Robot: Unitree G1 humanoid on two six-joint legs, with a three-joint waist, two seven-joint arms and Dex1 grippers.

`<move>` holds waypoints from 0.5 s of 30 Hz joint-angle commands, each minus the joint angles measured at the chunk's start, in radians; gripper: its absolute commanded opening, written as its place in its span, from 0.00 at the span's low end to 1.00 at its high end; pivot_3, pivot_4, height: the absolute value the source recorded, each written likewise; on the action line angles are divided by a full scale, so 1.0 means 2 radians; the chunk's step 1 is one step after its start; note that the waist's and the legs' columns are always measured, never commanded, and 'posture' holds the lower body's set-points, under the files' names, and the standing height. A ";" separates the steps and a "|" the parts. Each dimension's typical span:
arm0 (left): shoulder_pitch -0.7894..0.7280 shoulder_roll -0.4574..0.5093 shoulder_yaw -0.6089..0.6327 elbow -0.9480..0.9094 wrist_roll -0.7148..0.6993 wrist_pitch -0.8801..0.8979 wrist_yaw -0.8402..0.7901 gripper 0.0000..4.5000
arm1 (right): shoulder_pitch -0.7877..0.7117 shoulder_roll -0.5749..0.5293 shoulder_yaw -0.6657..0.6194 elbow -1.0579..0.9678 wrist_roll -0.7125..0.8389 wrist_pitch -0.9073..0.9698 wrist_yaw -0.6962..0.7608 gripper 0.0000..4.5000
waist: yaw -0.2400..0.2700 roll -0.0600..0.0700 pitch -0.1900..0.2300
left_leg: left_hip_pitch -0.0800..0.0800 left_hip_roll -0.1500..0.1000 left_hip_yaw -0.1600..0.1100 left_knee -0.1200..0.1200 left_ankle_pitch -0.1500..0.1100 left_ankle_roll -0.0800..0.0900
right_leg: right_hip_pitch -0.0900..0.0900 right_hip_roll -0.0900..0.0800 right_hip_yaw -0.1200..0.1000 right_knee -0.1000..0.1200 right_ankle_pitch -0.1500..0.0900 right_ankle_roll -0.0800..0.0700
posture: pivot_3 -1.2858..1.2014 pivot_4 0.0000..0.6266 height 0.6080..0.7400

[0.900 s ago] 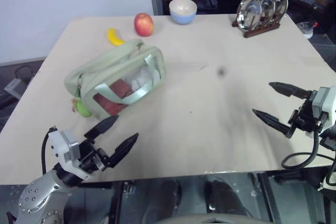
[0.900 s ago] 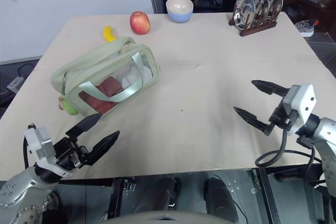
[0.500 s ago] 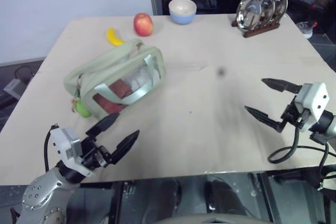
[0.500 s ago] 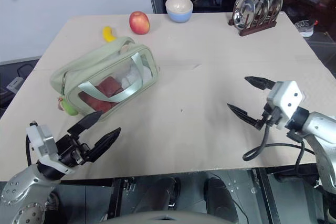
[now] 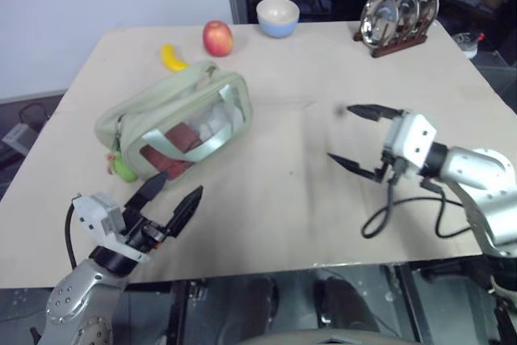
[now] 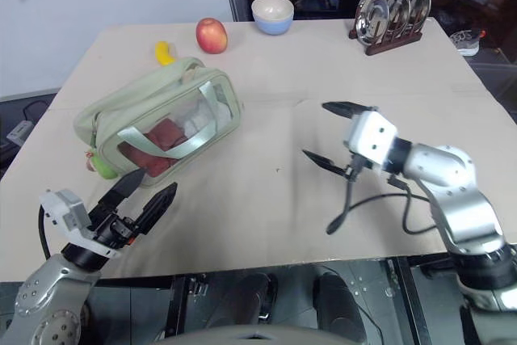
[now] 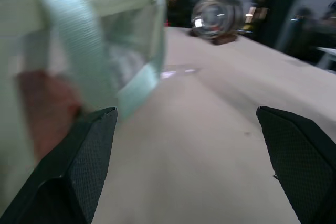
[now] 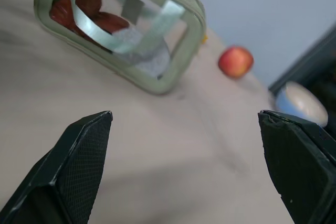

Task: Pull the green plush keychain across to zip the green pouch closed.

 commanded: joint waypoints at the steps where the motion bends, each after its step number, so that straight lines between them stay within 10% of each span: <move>1: 0.000 -0.006 0.013 0.001 0.007 -0.007 0.022 0.98 | -0.088 0.035 0.051 0.060 -0.068 -0.045 -0.011 1.00 | 0.000 0.000 0.000 | 0.000 0.000 0.000 0.000 0.000 0.000 | 0.000 0.000 0.000 0.000 0.000 0.000 | 0.52 0.24 1.00; 15: 0.024 -0.034 0.041 0.006 0.014 -0.020 0.067 0.98 | -0.365 0.233 0.194 0.439 -0.281 -0.263 -0.118 1.00 | -0.009 -0.001 0.000 | 0.000 0.000 0.000 -0.001 0.001 -0.004 | -0.002 0.001 0.000 0.001 0.000 0.000 | 0.52 0.24 1.00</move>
